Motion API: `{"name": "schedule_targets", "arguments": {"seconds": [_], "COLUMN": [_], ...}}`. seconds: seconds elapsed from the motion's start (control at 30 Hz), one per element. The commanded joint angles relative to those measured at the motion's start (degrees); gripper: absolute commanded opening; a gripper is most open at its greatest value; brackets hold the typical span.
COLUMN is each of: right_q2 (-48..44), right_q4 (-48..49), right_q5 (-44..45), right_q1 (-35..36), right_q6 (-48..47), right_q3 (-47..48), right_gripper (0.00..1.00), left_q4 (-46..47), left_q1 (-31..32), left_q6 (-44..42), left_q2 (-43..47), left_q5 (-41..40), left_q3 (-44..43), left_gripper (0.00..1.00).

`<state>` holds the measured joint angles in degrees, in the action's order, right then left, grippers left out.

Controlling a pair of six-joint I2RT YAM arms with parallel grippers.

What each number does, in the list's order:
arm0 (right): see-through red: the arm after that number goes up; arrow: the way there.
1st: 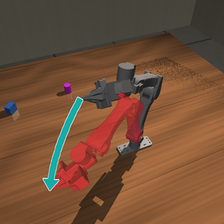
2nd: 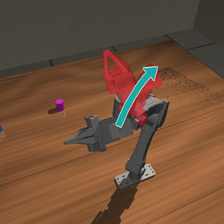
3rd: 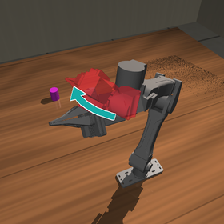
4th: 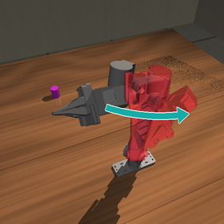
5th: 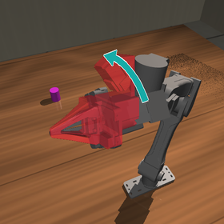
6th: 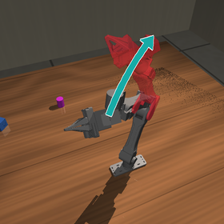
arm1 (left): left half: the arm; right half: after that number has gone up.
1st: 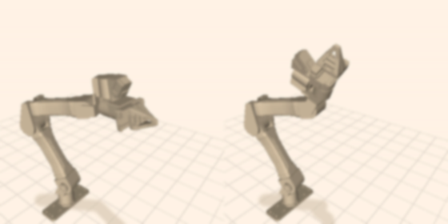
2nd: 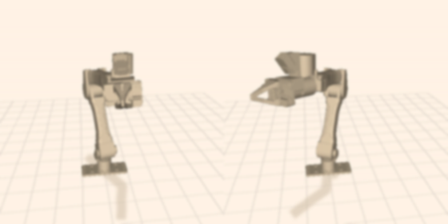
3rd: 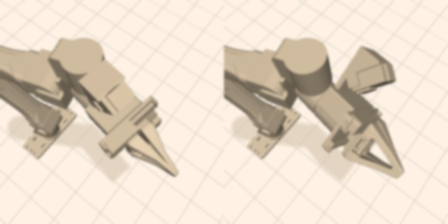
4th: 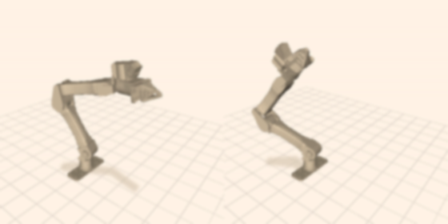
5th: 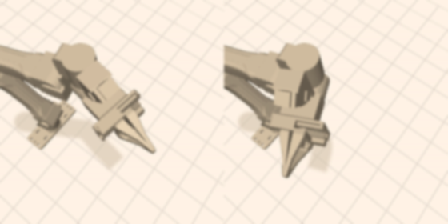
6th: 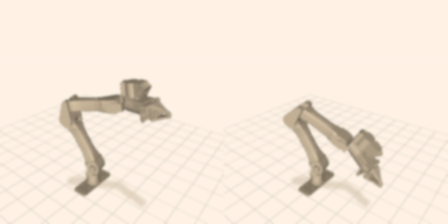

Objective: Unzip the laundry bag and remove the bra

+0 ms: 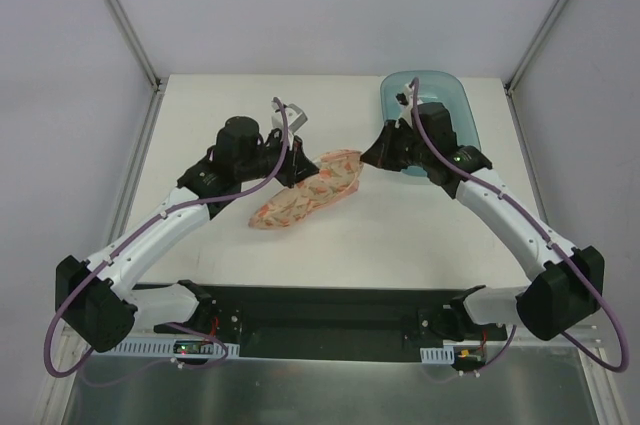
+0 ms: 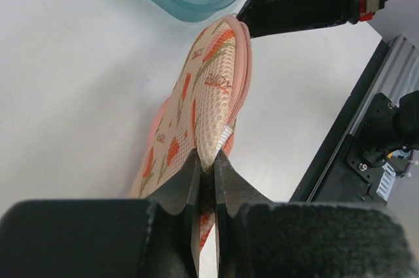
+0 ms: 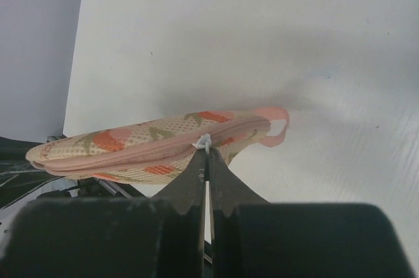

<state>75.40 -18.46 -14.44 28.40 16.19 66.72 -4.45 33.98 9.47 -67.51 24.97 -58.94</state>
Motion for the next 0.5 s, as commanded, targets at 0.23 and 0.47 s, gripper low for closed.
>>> {"name": "schedule_targets", "arguments": {"seconds": [0.23, 0.47], "right_q2": [-2.4, -2.3], "right_q4": [-1.1, -4.5], "right_q5": [-2.3, -0.3], "right_q1": [0.2, 2.4], "right_q6": [1.7, 1.3], "right_q3": [5.9, 9.2], "right_gripper": [0.01, 0.01], "left_q4": [1.3, -2.1], "left_q1": [-1.1, -1.1], "left_q6": [-0.7, -3.5], "left_q2": [-2.4, -5.4], "left_q5": [7.6, 8.6], "left_q3": [-3.5, -12.1], "left_gripper": [0.99, 0.99]}}
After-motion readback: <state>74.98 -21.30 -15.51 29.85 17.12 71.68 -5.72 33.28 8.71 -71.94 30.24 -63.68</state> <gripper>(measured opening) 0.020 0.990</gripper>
